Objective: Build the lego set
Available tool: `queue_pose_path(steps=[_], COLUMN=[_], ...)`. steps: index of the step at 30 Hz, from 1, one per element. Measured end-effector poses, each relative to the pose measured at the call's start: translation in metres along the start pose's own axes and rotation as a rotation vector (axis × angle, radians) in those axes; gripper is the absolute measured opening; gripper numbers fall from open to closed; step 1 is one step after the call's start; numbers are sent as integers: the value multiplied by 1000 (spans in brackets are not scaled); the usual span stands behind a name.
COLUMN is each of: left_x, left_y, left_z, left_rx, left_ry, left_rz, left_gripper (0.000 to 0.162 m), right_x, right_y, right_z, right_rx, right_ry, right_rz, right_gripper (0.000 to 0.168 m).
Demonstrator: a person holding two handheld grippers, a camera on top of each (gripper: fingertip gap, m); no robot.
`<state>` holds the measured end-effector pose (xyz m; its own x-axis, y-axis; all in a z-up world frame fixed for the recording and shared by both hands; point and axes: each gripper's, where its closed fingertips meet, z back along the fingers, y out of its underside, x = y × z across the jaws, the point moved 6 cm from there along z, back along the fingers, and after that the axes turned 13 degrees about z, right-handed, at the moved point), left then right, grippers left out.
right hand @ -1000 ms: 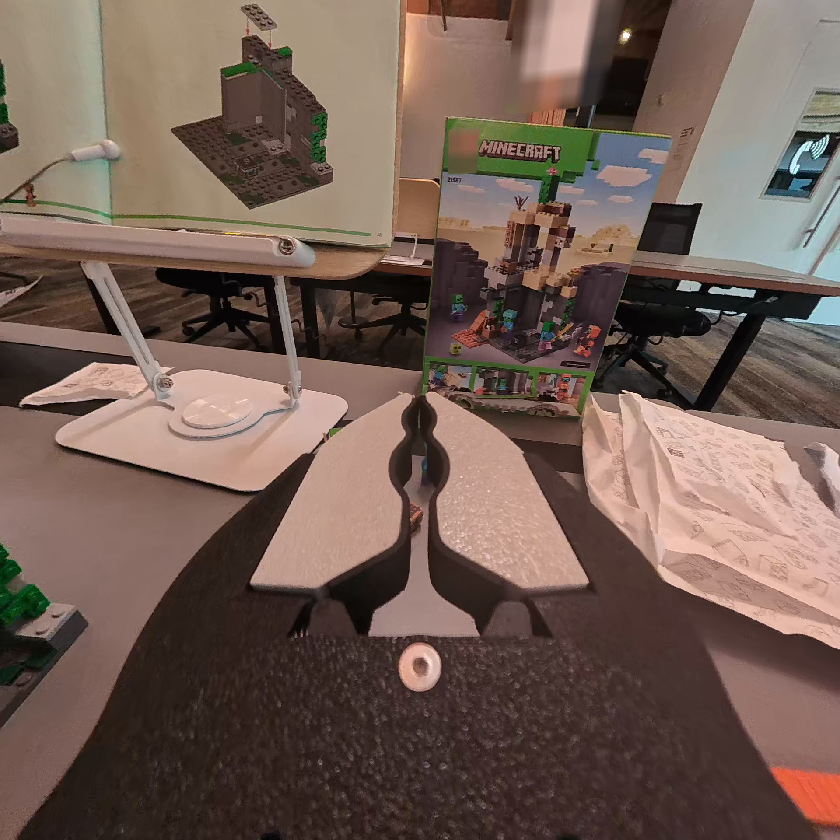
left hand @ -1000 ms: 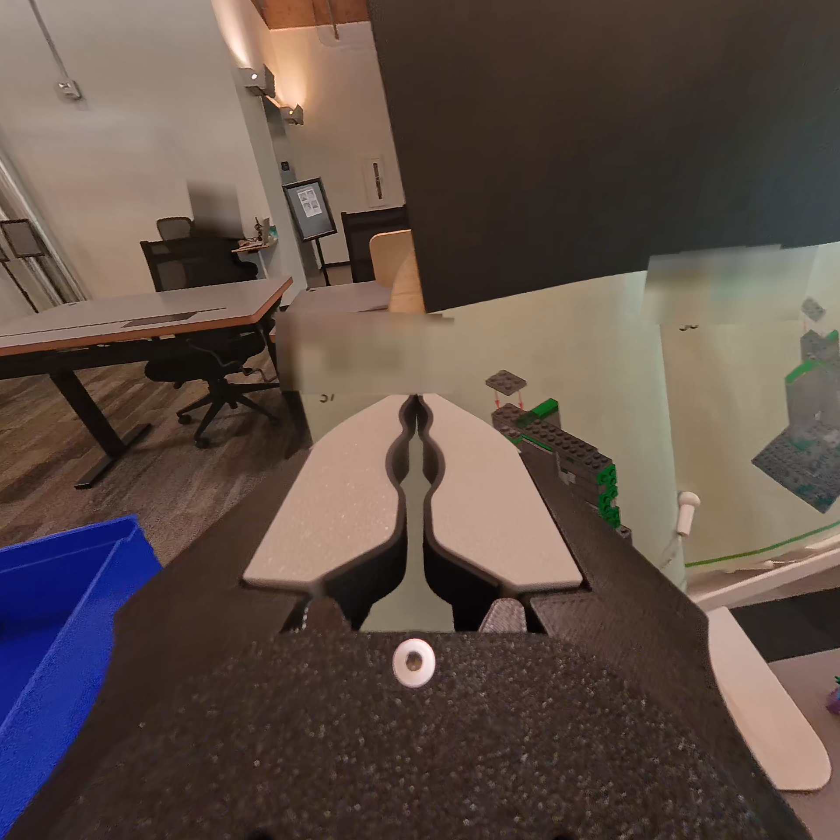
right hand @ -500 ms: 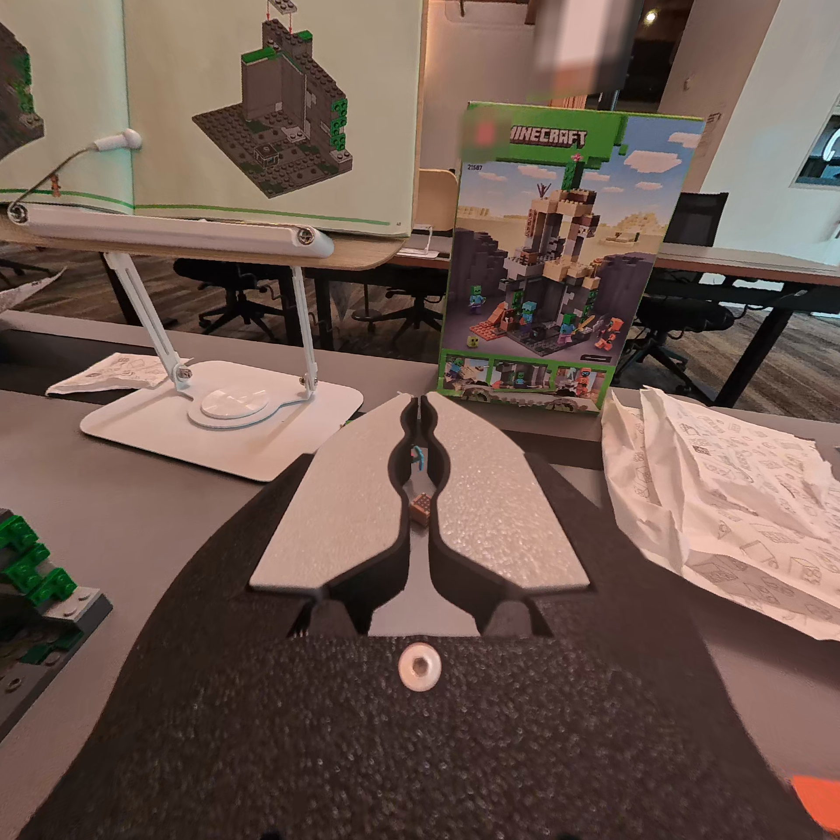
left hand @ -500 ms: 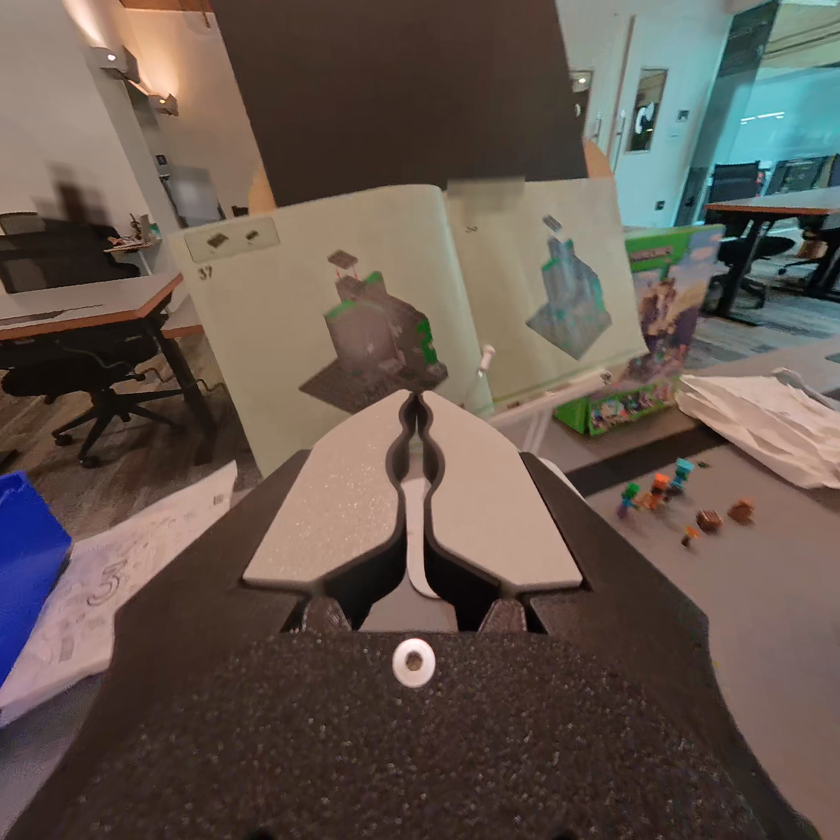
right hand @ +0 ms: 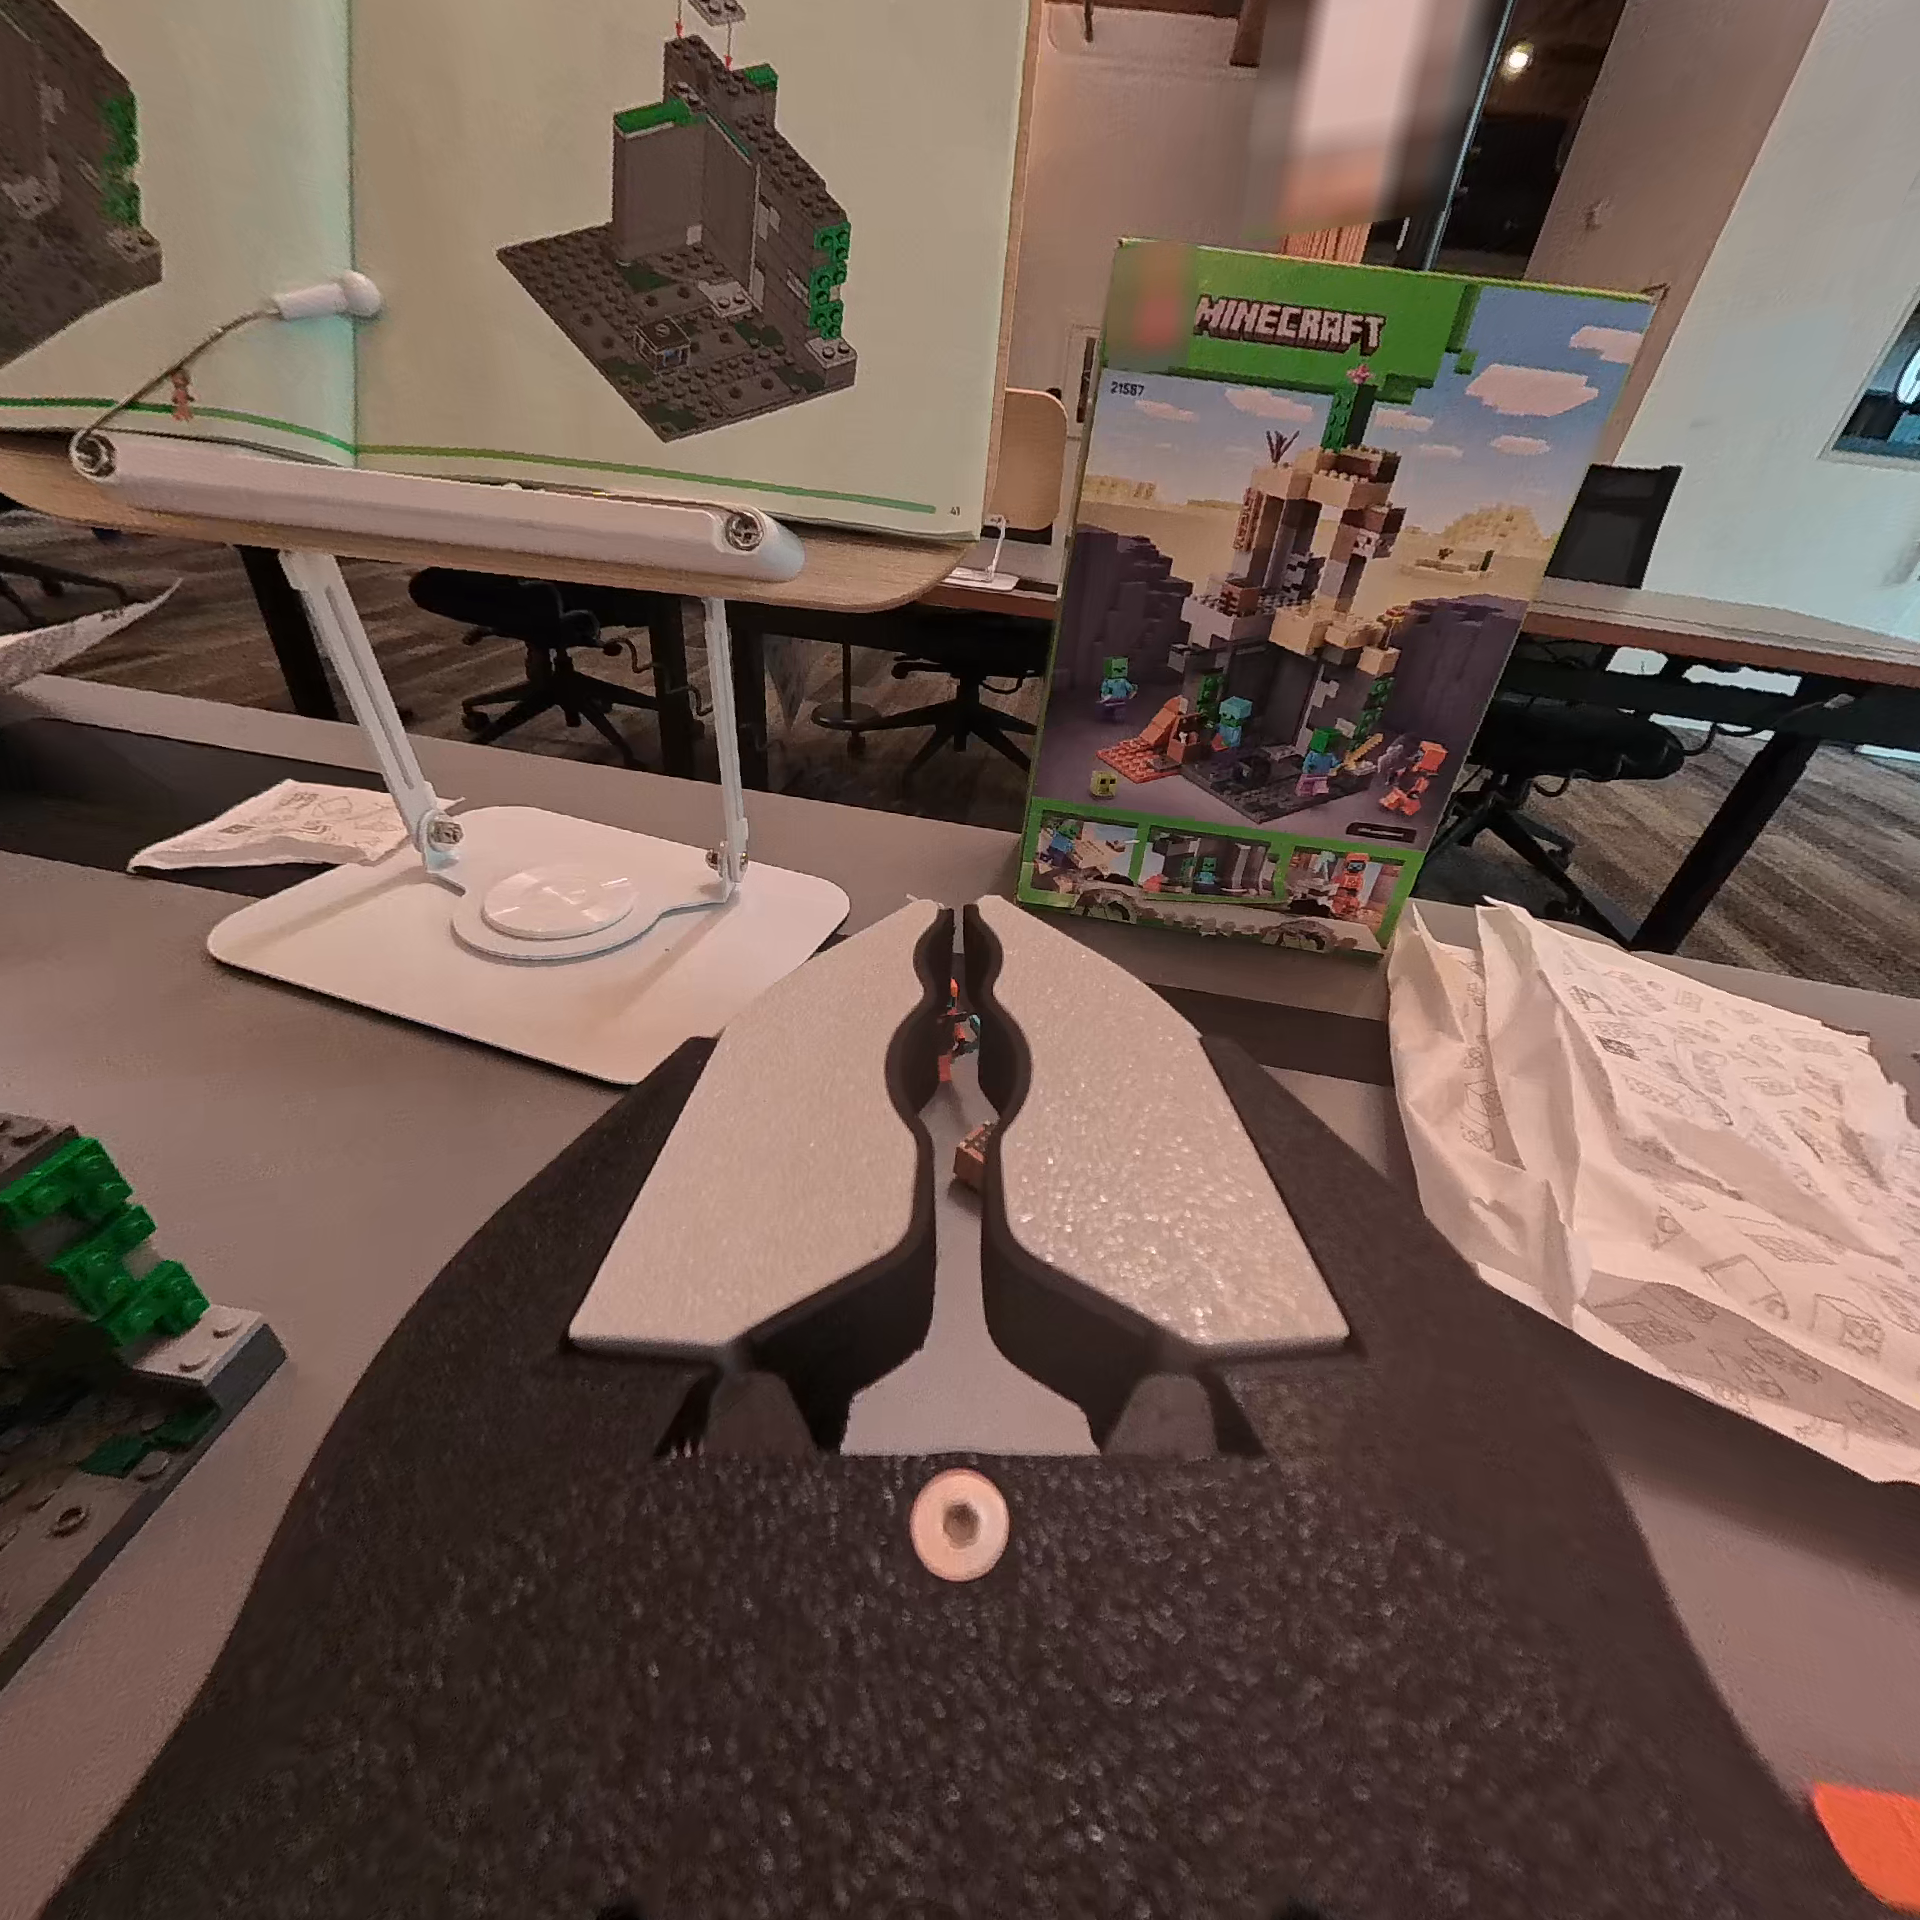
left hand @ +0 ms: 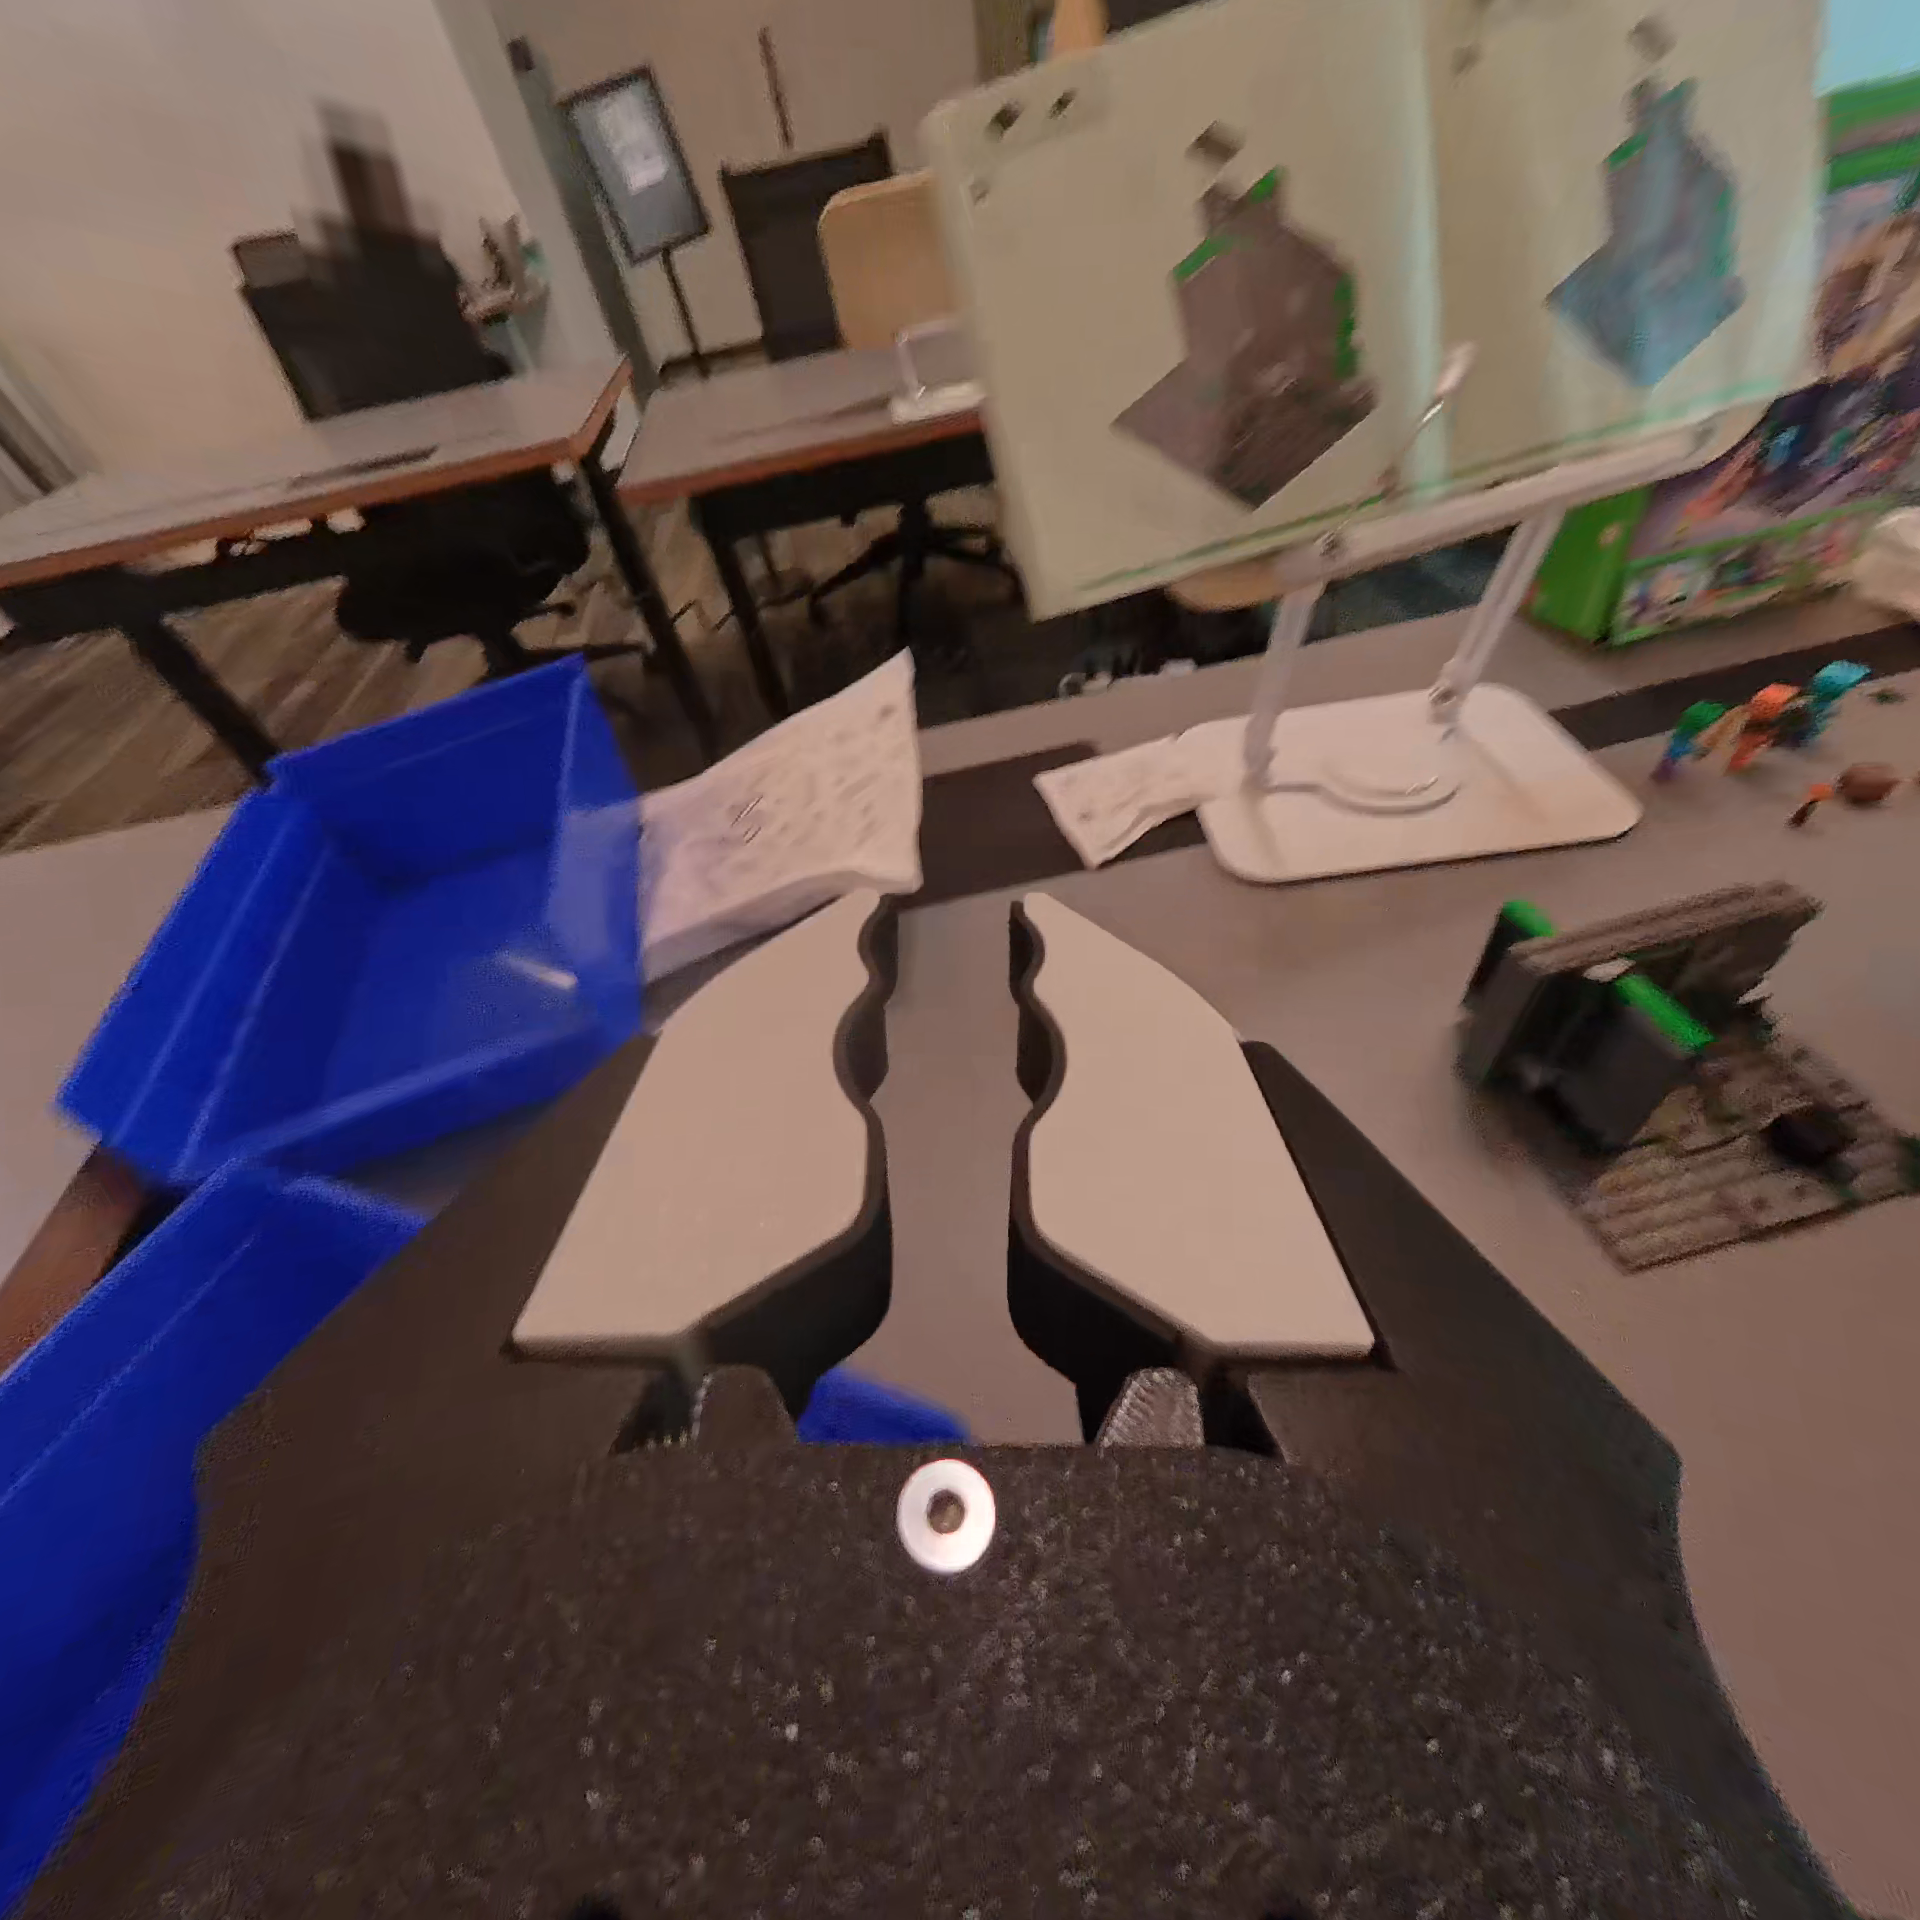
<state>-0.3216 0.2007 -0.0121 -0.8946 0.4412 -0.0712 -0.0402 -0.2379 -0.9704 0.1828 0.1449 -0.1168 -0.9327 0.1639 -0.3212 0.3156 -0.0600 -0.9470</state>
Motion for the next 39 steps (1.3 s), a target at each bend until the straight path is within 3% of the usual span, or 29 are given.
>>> queue_pose_path(steps=[4, 5, 8, 17, 19, 21, 26, 30, 34, 39], left_x=[40, 46, 62, 65, 61, 55, 19, -26, -50, -49], left_y=[22, 29, 49, 104, 117, 126, 121, 109, 117, 132], left_z=[21, 26, 39, 60, 61, 59, 40, 13, -23, -66], left_rx=[136, 170, 237, 516, 593, 648, 590, 519, 624, 788], left_ry=[-61, -64, -91, -33, -14, 20, 171, 317, 395, 374], left_rz=[2, 9, 1, -37, -66, -87, -161, -332, -439, -509], left_gripper=[32, 30, 0, 0, 21, 30, 38, 39, 37, 26], right_x=[1, 1, 2, 4, 5, 6, 9, 11, 13, 13], right_y=[0, 1, 0, 2, 2, 2, 3, 3, 3, 3], right_z=[0, 0, 0, -1, -1, -1, -2, -2, -2, -3], right_rx=[3, 4, 2, 12, 13, 16, 19, 24, 25, 30], right_ry=[-5, -6, -7, -21, -28, -34, -46, -56, -69, -84], right_rz=[-3, -2, 5, 4, 6, 8, 18, 18, 23, 15], right_gripper=[1, 1, 2, 2, 2, 2, 2, 1, 1, 1])
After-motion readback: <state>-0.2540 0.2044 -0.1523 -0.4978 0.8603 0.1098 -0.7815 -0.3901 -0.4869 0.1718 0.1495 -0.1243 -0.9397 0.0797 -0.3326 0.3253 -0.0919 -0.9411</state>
